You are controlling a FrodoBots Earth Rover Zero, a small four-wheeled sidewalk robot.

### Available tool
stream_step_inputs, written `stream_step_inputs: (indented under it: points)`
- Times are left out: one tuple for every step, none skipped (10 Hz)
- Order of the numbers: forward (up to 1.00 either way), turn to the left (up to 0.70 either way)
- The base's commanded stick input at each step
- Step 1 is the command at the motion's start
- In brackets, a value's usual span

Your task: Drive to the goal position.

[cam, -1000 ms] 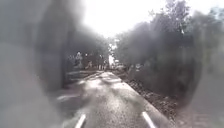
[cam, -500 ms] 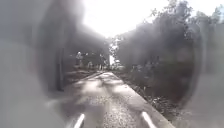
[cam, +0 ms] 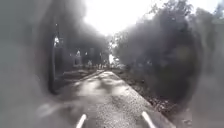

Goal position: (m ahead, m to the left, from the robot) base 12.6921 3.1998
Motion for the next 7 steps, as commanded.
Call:
stream_step_inputs:
  points:
    - [0.70,0.00]
    - [0.70,0.00]
    - [0.70,0.00]
    - [0.70,0.00]
    - [0.70,0.00]
    - [0.70,0.00]
    - [0.70,0.00]
